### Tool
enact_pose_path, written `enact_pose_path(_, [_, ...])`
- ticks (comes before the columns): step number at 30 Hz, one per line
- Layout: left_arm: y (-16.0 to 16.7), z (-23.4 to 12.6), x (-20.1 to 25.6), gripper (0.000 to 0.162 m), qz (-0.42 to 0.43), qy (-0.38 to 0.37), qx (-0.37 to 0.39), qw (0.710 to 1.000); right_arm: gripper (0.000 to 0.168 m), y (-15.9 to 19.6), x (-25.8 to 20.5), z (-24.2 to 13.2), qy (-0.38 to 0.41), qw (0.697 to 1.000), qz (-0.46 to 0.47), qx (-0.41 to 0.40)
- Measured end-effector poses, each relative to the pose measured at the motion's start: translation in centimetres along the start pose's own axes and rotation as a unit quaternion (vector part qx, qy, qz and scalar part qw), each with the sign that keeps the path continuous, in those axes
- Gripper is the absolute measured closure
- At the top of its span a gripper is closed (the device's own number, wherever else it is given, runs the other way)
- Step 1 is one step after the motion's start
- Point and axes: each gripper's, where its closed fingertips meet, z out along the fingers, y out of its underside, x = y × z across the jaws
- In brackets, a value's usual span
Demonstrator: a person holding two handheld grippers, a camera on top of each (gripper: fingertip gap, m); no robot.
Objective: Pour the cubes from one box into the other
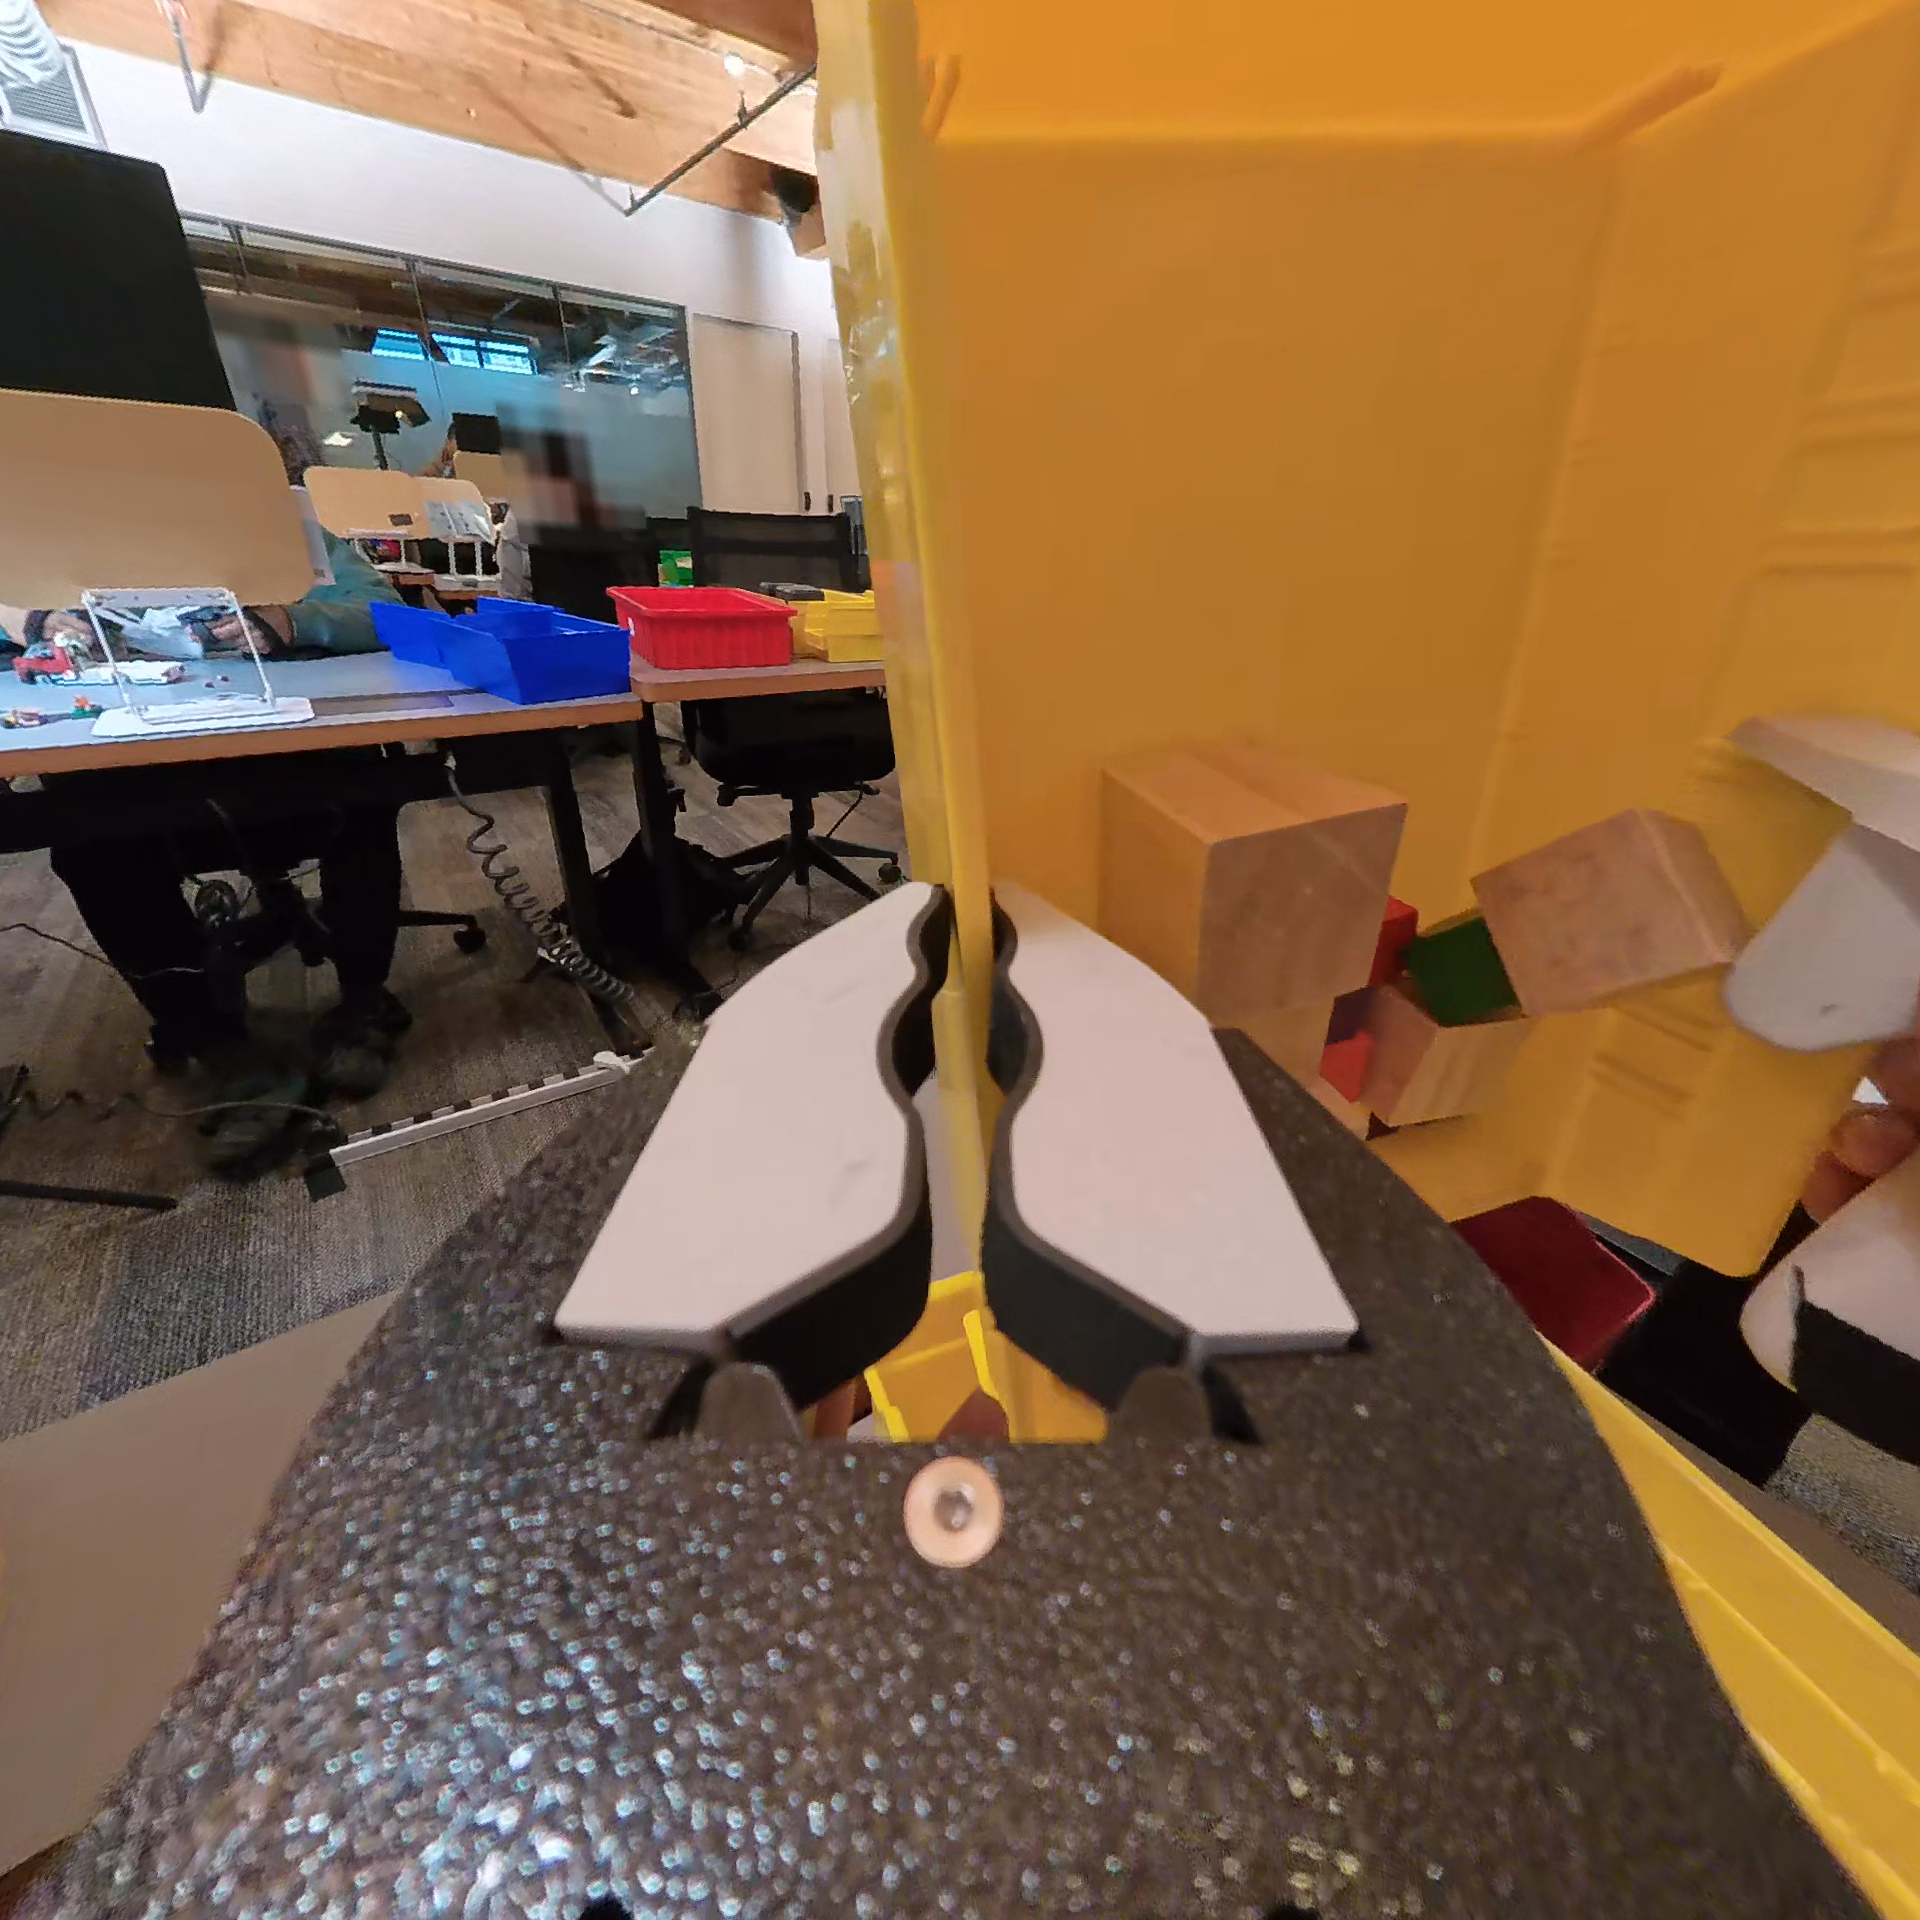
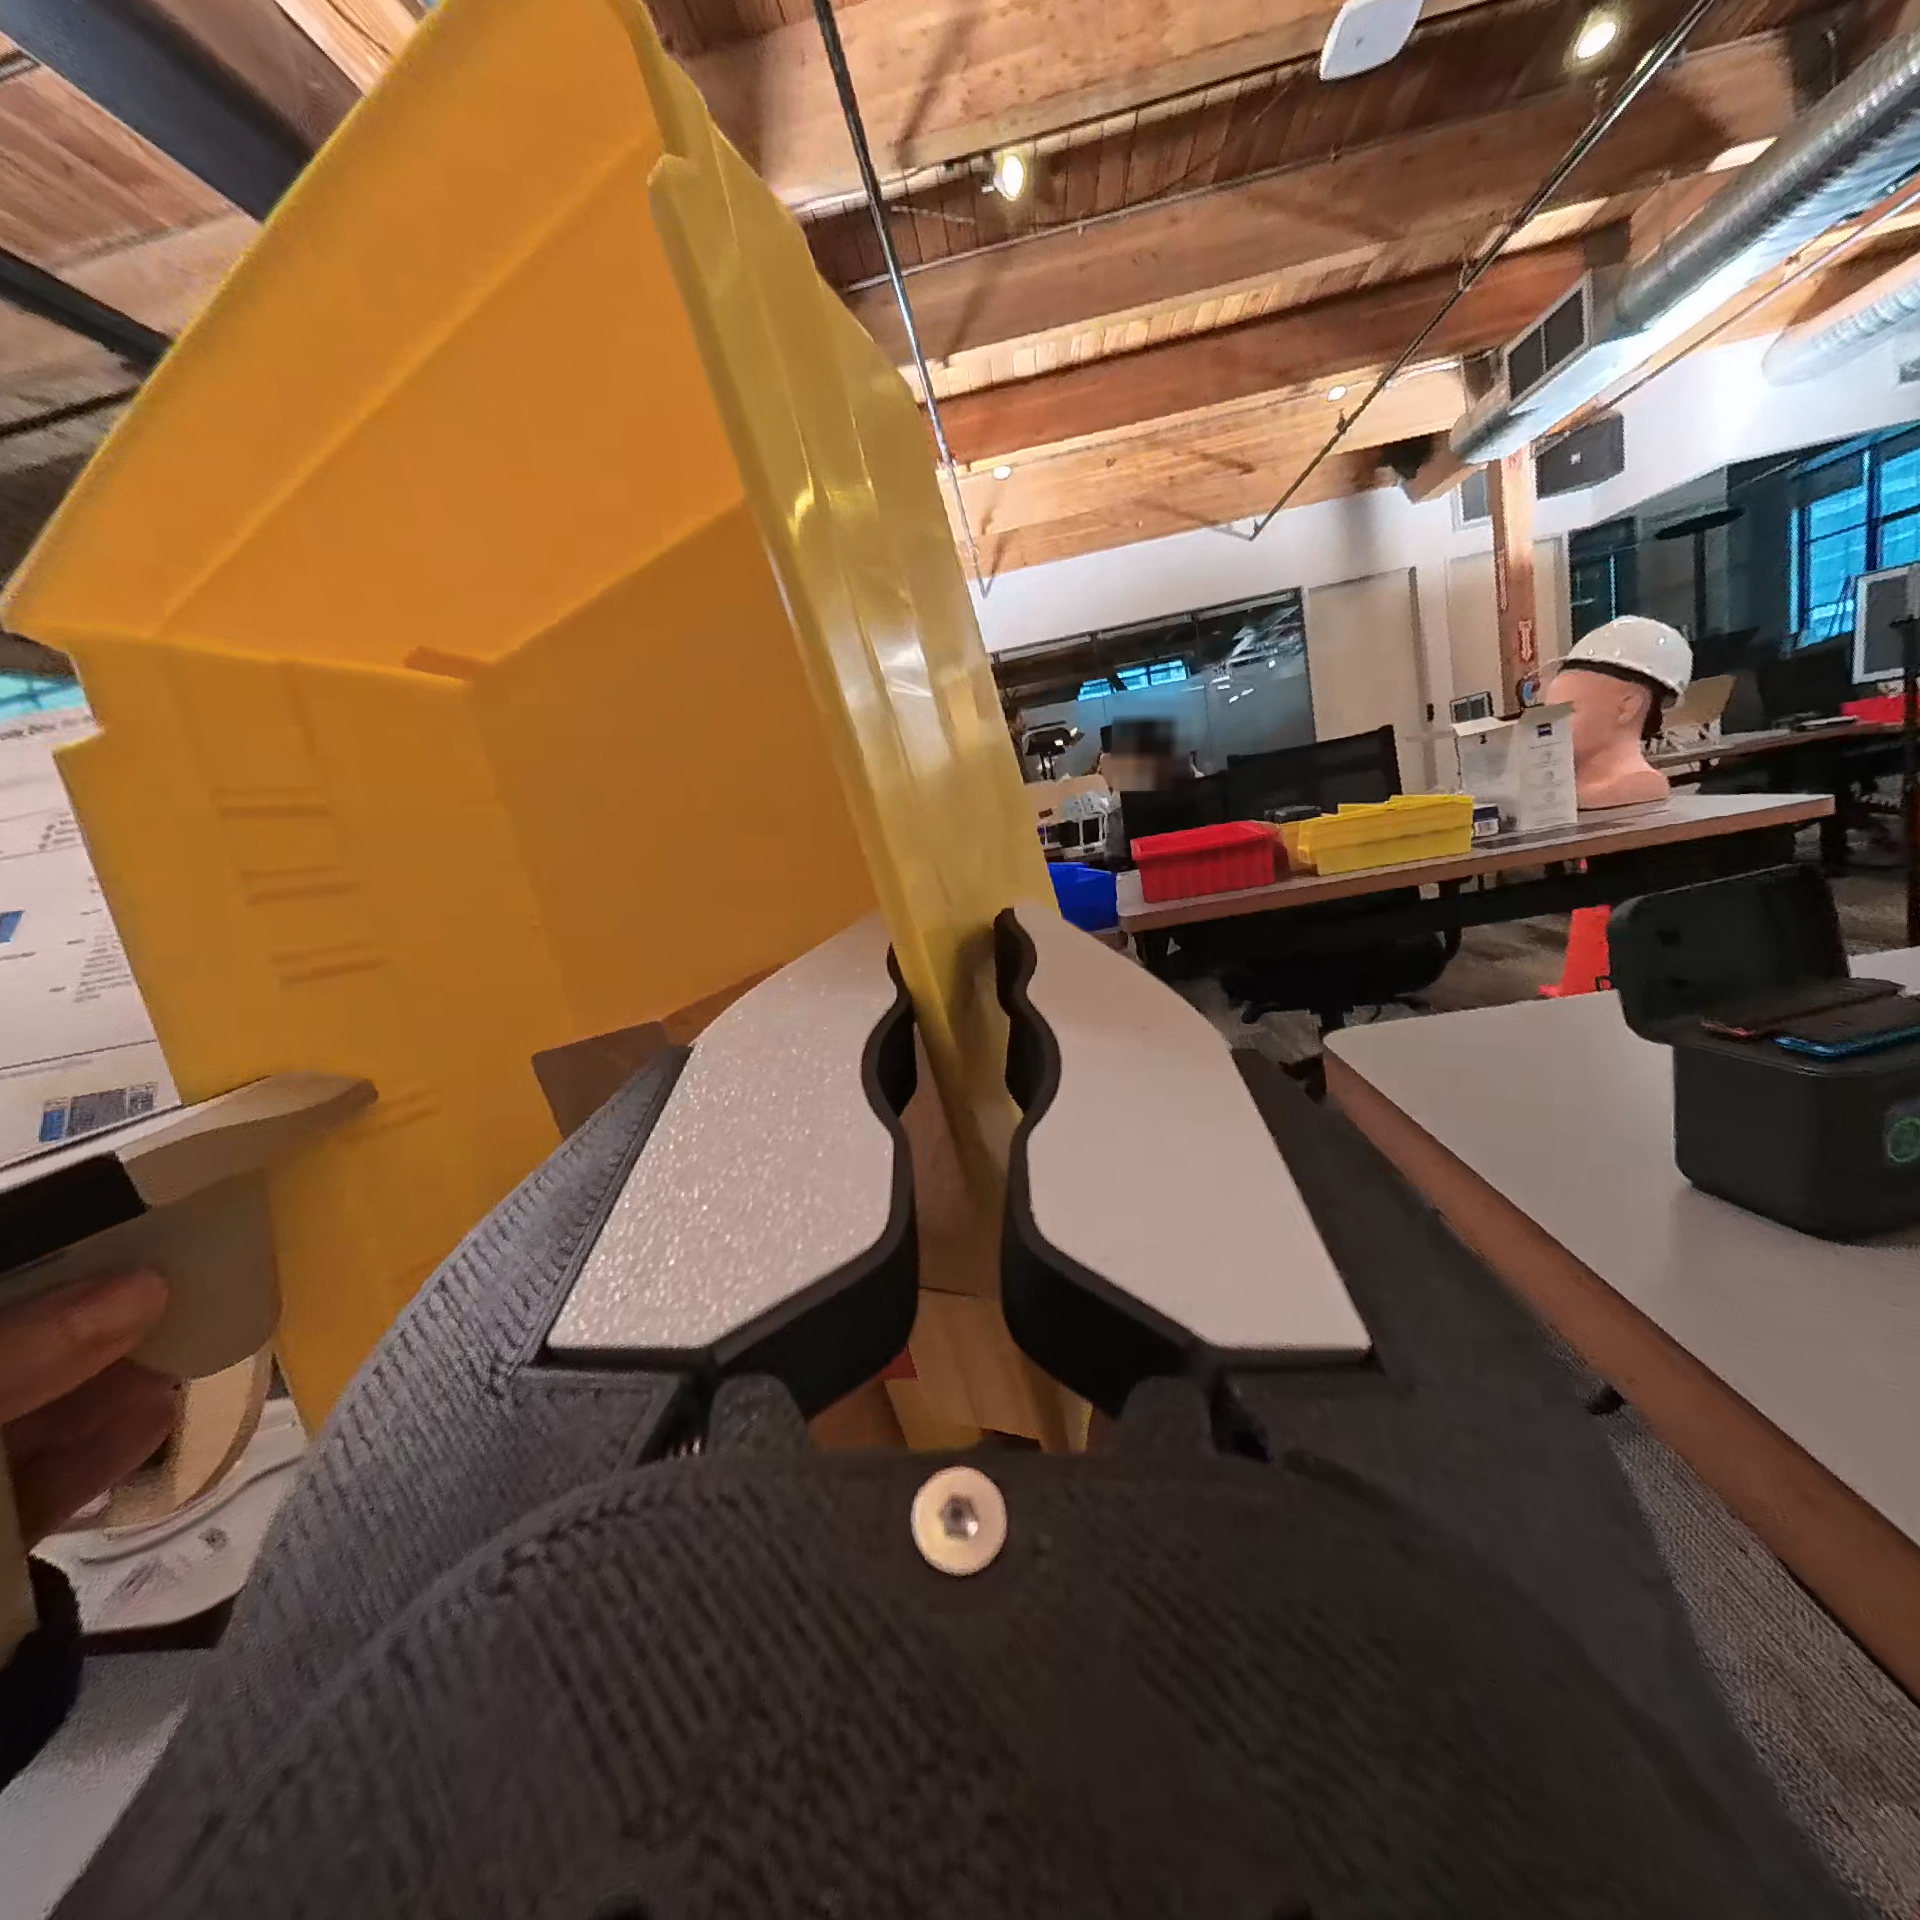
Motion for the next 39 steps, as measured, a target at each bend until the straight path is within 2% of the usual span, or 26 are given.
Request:
enact_pose_path(4, [-0.1, -0.1, 0.0, 0.158, -0.005, -0.005, 0.003, 1.000, 0.158, -0.1, 0.0, 0.3, 0.011, 0.999, -0.020, -0.022])
enact_pose_path(9, [-0.8, -0.3, -0.3, 0.158, -0.024, -0.008, 0.011, 1.000, 0.155, -0.2, -0.8, 0.3, -0.013, 0.998, -0.037, -0.055])
enact_pose_path(17, [-1.0, -0.3, -0.8, 0.158, -0.035, -0.010, 0.000, 0.999, 0.155, 0.8, -1.0, 0.3, -0.017, 0.986, -0.082, -0.147])
enact_pose_path(22, [-2.1, -0.4, -0.7, 0.158, -0.025, -0.009, 0.015, 1.000, 0.155, -0.1, -1.2, 0.5, -0.021, 0.989, -0.054, -0.135])
enact_pose_path(25, [-2.4, -0.5, -0.8, 0.158, -0.017, -0.011, 0.015, 1.000, 0.155, 0.4, -1.2, 0.2, -0.018, 0.985, -0.059, -0.161])
enact_pose_path(27, [-2.4, -0.6, -0.8, 0.158, -0.018, -0.011, 0.015, 1.000, 0.155, 0.4, -1.2, 0.0, -0.016, 0.987, -0.048, -0.152])
enact_pose_path(33, [-2.5, -1.0, 0.0, 0.158, -0.001, 0.003, 0.033, 0.999, 0.155, -1.5, -1.4, -0.7, -0.012, 0.997, -0.053, -0.049])
enact_pose_path(39, [-2.6, -1.3, 0.5, 0.158, 0.007, 0.013, 0.045, 0.999, 0.154, -2.0, -1.3, -1.1, -0.029, 0.999, -0.018, -0.013])
